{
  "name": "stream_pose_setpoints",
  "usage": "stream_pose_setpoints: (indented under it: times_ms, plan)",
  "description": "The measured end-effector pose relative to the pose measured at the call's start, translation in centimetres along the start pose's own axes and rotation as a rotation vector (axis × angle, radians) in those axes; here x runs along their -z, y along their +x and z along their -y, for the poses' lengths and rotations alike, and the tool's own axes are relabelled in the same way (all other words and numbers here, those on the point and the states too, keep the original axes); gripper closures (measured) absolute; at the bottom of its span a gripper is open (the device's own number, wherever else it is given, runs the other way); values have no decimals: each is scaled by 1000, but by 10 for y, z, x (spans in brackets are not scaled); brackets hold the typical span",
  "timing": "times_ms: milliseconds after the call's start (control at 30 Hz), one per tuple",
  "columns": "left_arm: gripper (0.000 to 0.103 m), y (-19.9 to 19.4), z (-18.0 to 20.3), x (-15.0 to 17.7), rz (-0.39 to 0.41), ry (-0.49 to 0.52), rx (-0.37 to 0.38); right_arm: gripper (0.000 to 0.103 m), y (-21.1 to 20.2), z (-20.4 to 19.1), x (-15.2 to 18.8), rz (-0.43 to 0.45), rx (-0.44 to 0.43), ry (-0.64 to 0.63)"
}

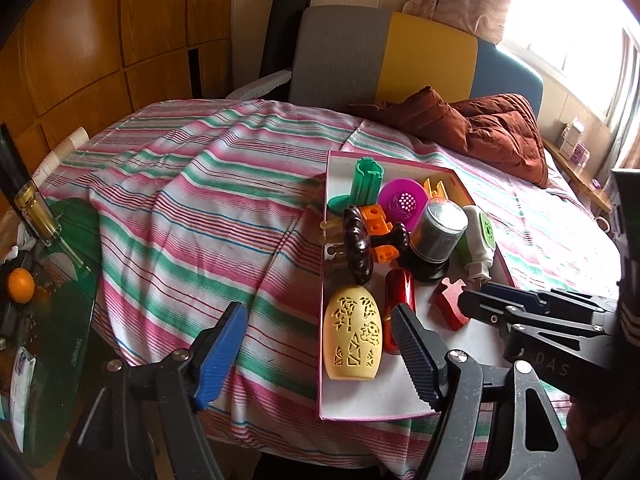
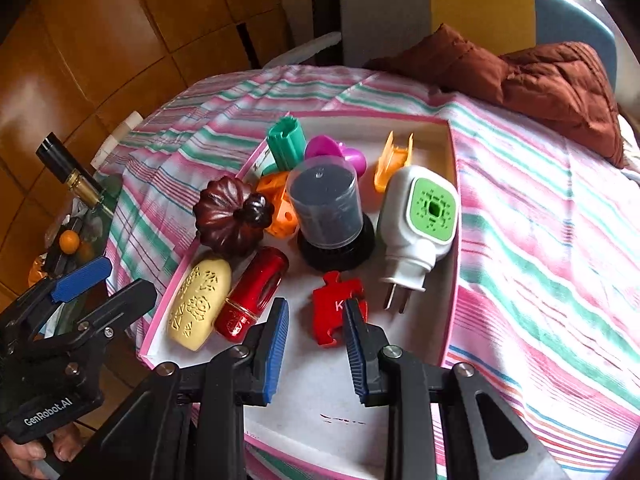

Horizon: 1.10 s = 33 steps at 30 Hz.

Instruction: Organize rigid objects

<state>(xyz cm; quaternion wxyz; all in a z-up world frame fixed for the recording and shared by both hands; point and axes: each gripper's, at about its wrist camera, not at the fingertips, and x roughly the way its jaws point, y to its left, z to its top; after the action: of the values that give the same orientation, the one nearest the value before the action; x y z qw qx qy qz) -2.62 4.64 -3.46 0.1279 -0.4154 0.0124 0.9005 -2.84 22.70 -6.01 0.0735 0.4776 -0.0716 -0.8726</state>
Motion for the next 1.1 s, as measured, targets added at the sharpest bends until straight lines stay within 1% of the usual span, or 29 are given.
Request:
stream_pose_setpoints:
  times_ms: [133, 167, 200, 233, 267, 400, 533, 733, 800, 1000, 1100]
  plan:
    - [13, -5, 1, 0, 19, -5, -8, 75, -11, -5, 3, 50, 59, 1]
    - [12, -7, 1, 1, 26, -6, -9, 74, -14, -5, 4, 63, 74, 5]
    - [8, -8, 2, 1, 31, -6, -7, 71, -16, -6, 6, 77, 87, 10]
    - [3, -10, 2, 1, 36, -7, -7, 71, -19, -6, 7, 91, 98, 17]
    - [0, -11, 3, 1, 41, -8, -7, 71, -22, -6, 8, 105, 108, 23]
    - [0, -18, 7, 3, 59, -6, -4, 70, -32, -6, 13, 144, 152, 40]
    - [0, -23, 15, 6, 71, 5, -1, 70, -38, -8, 20, 154, 178, 42]
    - [0, -33, 22, 11, 98, 12, -59, 70, -43, -10, 29, 168, 205, 47]
    - [0, -35, 21, 12, 101, 5, -67, 70, -45, -10, 30, 173, 210, 52]
    - [0, -43, 18, 13, 125, -9, -61, 70, -49, -11, 33, 186, 218, 59]
    - [0, -44, 18, 14, 125, -9, -55, 70, -51, -11, 33, 192, 219, 57]
